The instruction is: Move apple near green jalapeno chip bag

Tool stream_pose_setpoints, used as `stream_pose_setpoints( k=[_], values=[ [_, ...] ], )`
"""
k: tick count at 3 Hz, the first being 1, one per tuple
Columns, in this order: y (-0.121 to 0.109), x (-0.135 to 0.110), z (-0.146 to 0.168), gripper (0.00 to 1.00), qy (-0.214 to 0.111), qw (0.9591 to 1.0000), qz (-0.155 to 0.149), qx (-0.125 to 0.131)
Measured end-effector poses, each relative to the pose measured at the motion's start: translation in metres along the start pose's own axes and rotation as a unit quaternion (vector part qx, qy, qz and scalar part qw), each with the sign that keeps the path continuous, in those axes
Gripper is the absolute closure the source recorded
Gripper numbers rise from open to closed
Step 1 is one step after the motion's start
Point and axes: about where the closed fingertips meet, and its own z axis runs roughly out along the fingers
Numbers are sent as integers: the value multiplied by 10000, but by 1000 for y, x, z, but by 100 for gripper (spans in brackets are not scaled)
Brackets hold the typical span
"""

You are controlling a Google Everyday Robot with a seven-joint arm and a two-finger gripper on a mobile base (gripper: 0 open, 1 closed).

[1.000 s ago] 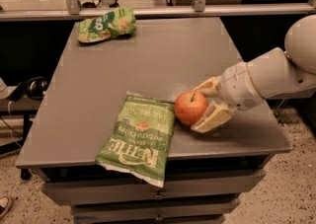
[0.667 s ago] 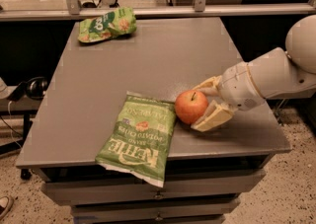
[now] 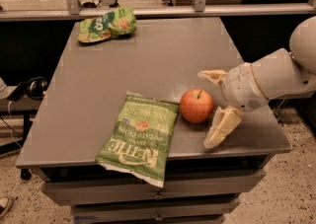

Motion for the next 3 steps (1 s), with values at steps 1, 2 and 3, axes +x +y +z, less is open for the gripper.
stream_pose_setpoints(
  k=[1,2,3],
  values=[
    [0,0,-1,0,4,10000,3,3],
    [-15,5,-18,0,-61,9997,129,192],
    [-54,13,-65,0,-177,9970,279,700]
  ],
)
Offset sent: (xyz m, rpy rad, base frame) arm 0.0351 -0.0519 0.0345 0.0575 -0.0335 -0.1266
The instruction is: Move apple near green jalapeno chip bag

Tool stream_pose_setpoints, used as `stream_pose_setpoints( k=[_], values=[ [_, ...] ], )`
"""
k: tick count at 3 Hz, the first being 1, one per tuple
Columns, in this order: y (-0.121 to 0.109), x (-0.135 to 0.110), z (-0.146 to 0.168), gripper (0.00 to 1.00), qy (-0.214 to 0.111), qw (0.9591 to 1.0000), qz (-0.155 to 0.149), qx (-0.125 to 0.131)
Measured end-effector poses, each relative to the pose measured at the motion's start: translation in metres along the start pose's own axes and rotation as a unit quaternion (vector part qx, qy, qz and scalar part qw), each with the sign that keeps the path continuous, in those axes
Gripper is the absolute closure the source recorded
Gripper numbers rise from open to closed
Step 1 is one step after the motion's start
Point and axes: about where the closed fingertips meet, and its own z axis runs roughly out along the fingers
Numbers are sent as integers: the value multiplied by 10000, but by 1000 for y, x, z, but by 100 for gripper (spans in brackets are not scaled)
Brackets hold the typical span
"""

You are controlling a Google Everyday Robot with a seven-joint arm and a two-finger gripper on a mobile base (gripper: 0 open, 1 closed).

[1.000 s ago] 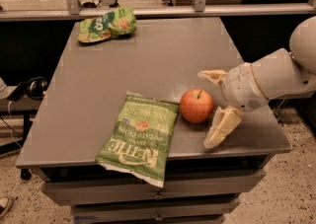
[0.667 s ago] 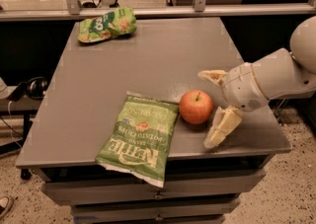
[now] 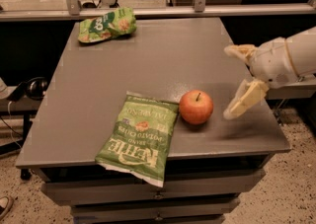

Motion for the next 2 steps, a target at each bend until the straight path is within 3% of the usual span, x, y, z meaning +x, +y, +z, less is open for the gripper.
stream_pose_setpoints(
  k=[1,2],
  values=[
    [-48,-6,-59,0,178,9978,-156,615],
    [-69,-27,-93,0,108,9940,-351,1033]
  ],
)
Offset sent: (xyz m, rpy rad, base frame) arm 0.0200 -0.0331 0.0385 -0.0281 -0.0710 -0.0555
